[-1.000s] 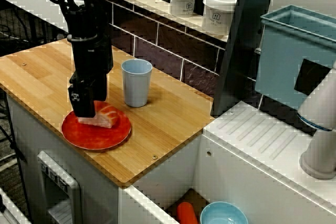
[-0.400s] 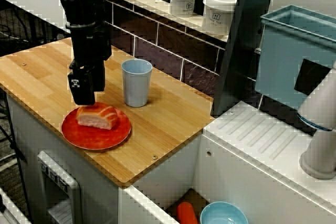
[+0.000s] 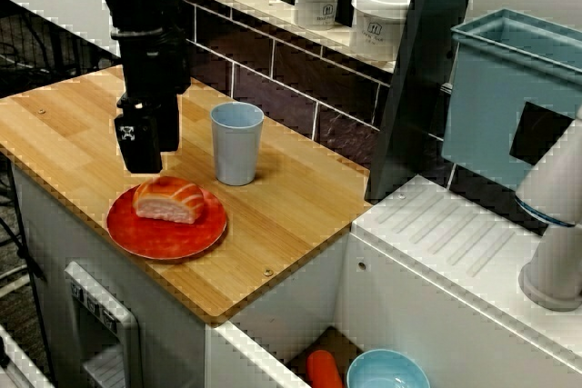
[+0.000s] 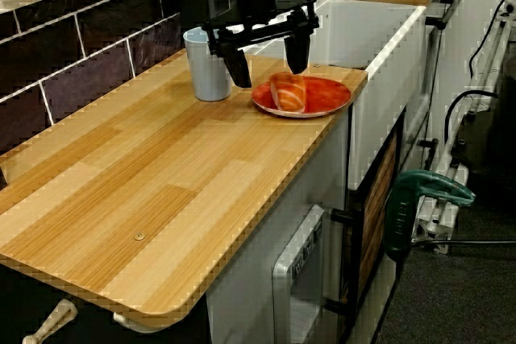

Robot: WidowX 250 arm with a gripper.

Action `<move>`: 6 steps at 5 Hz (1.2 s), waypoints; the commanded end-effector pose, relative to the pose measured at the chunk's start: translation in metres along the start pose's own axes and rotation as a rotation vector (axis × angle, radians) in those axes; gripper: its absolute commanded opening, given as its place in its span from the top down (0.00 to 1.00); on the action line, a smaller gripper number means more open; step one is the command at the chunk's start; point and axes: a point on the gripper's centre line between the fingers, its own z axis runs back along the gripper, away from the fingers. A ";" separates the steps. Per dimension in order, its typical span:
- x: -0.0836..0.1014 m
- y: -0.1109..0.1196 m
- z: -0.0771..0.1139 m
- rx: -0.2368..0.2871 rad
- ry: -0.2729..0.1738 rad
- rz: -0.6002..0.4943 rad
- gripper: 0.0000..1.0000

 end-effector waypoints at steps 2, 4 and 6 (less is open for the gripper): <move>0.015 0.004 0.030 0.124 -0.055 0.113 0.00; 0.026 0.005 0.047 0.145 -0.055 0.192 0.00; 0.040 -0.002 0.053 0.147 -0.046 0.165 0.00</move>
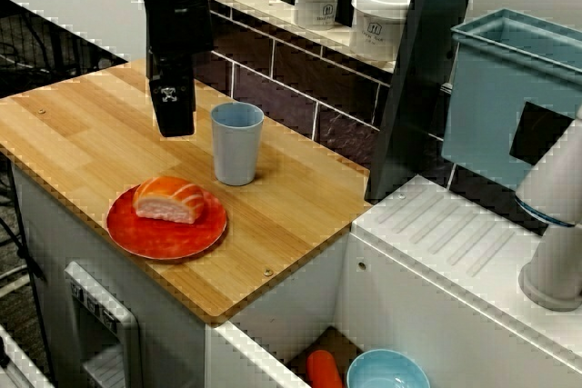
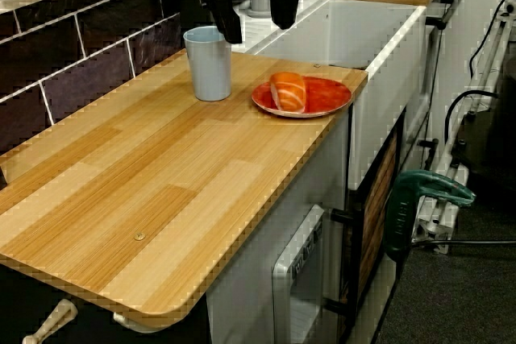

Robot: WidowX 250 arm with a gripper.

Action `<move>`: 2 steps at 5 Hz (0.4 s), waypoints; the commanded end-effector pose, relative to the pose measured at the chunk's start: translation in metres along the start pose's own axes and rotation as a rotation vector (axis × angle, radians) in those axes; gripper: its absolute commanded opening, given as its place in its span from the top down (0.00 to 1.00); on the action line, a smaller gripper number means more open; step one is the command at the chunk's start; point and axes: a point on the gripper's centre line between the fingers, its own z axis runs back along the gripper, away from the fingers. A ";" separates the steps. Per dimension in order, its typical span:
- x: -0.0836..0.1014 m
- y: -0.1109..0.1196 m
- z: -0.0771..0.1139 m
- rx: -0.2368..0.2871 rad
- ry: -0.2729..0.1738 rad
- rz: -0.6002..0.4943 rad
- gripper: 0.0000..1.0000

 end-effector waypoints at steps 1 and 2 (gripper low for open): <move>0.017 -0.007 0.023 0.054 -0.039 -0.048 0.00; 0.024 -0.016 0.023 0.059 -0.034 -0.077 0.00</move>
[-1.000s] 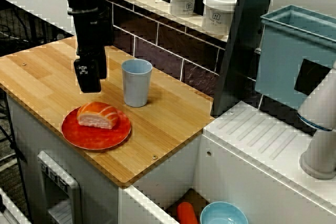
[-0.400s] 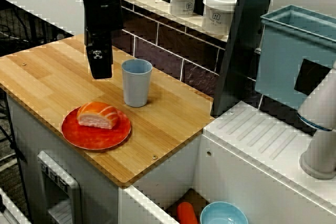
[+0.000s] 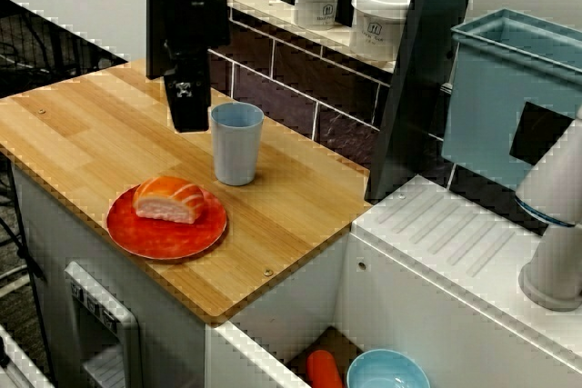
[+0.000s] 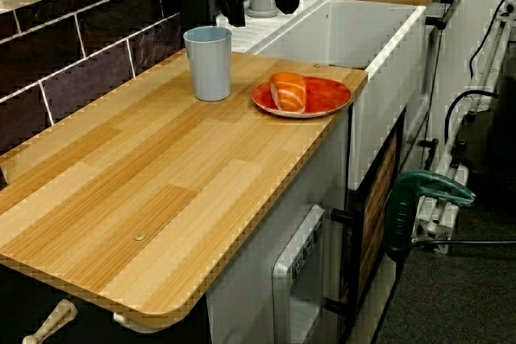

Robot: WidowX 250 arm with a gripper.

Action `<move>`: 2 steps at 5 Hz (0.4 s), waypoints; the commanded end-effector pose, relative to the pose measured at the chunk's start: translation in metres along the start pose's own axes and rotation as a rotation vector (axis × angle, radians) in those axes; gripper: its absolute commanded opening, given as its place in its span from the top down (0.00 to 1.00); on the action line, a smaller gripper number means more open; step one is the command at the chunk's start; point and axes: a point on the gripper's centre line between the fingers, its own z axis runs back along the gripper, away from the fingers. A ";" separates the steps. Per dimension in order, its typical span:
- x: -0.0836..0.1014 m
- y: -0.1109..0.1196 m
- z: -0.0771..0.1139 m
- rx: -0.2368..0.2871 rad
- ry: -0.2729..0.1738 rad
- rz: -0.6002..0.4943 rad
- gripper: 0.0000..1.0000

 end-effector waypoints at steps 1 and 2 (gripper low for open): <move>0.019 -0.011 0.014 0.066 -0.034 -0.113 0.00; 0.025 -0.010 0.010 0.056 -0.039 -0.129 0.00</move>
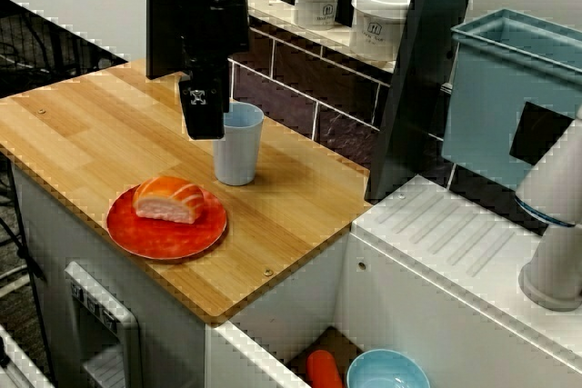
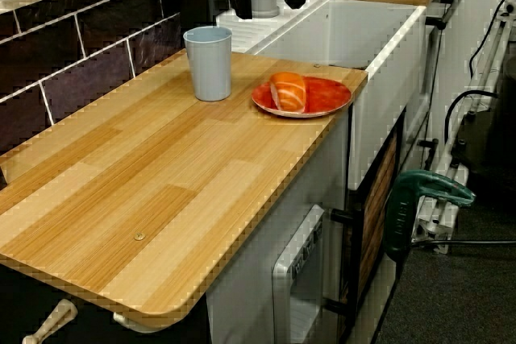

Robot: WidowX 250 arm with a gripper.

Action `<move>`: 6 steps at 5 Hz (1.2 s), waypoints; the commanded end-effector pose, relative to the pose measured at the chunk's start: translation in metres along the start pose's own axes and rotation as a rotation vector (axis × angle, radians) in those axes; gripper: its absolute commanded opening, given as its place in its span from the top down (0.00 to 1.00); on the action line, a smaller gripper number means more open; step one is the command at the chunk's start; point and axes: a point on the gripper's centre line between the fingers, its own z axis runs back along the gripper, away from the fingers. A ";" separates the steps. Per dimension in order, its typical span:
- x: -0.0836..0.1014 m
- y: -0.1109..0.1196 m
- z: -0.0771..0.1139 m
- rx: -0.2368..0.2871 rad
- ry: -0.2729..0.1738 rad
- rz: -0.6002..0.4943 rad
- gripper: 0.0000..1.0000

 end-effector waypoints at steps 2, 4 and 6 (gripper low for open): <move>0.026 -0.004 0.012 0.029 -0.073 -0.110 0.00; 0.041 0.002 -0.013 0.009 -0.073 -0.173 0.00; 0.047 0.008 -0.039 -0.005 -0.048 -0.153 0.00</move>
